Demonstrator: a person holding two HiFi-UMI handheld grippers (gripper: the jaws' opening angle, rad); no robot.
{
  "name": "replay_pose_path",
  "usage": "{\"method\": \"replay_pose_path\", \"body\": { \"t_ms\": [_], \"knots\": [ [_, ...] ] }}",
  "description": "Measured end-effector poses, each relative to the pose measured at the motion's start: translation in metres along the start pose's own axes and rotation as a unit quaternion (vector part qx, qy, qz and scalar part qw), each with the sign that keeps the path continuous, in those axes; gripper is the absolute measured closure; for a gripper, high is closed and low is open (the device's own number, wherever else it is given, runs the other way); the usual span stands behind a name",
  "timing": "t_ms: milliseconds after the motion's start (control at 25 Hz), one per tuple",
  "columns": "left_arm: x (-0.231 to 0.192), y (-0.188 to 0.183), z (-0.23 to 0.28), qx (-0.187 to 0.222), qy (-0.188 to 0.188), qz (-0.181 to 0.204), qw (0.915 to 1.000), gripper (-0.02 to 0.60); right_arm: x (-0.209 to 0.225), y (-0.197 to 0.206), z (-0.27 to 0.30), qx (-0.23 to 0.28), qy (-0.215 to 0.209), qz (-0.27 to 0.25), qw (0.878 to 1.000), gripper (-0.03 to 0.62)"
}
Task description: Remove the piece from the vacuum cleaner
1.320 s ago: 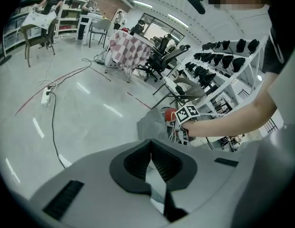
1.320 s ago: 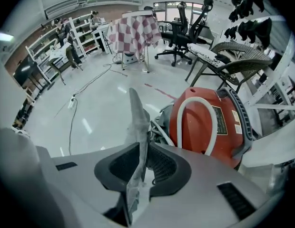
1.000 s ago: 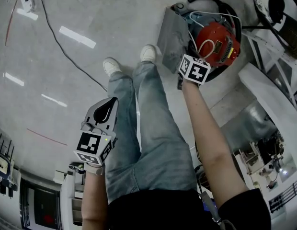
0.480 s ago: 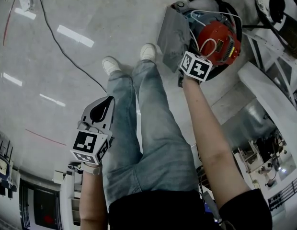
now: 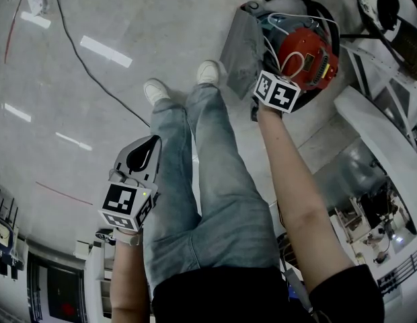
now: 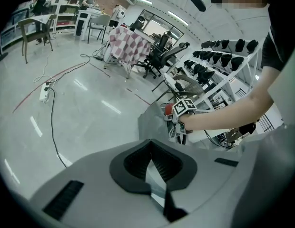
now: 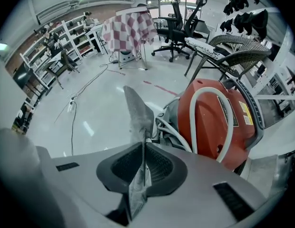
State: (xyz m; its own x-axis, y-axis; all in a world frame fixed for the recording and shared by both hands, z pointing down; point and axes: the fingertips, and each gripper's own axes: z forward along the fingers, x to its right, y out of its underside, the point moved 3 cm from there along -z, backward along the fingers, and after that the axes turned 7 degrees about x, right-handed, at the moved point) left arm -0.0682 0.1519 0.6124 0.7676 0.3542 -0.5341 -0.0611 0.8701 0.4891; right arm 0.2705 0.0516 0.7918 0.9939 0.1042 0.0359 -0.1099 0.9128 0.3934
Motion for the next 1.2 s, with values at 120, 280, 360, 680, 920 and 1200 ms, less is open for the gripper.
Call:
{"method": "replay_pose_path", "body": {
  "t_ms": [120,280,360,680,920,1200],
  "knots": [
    [-0.001,0.004,-0.001,-0.003,-0.003,-0.002,1.0,0.563,-0.005,0.001,0.001,-0.001,-0.012,-0.007,1.0,0.543],
    [-0.001,0.009,-0.002,-0.003,-0.006,-0.008,0.9999,0.563,-0.006,0.002,0.003,-0.005,-0.018,0.014,1.0,0.543],
    [-0.001,0.01,-0.003,-0.004,-0.005,-0.01,0.9999,0.563,-0.009,0.002,0.003,-0.008,-0.024,0.029,0.999,0.543],
    [0.0,0.013,0.0,0.0,-0.004,-0.016,0.9999,0.563,-0.012,0.002,0.007,-0.014,-0.033,0.054,0.998,0.543],
    [-0.001,0.015,-0.002,-0.002,-0.008,-0.018,0.9998,0.563,-0.013,0.001,0.008,-0.015,-0.036,0.057,0.998,0.543],
    [-0.003,0.016,0.0,-0.002,-0.01,-0.019,0.9998,0.563,-0.014,0.0,0.013,-0.016,-0.039,0.047,0.998,0.542]
  ]
}}
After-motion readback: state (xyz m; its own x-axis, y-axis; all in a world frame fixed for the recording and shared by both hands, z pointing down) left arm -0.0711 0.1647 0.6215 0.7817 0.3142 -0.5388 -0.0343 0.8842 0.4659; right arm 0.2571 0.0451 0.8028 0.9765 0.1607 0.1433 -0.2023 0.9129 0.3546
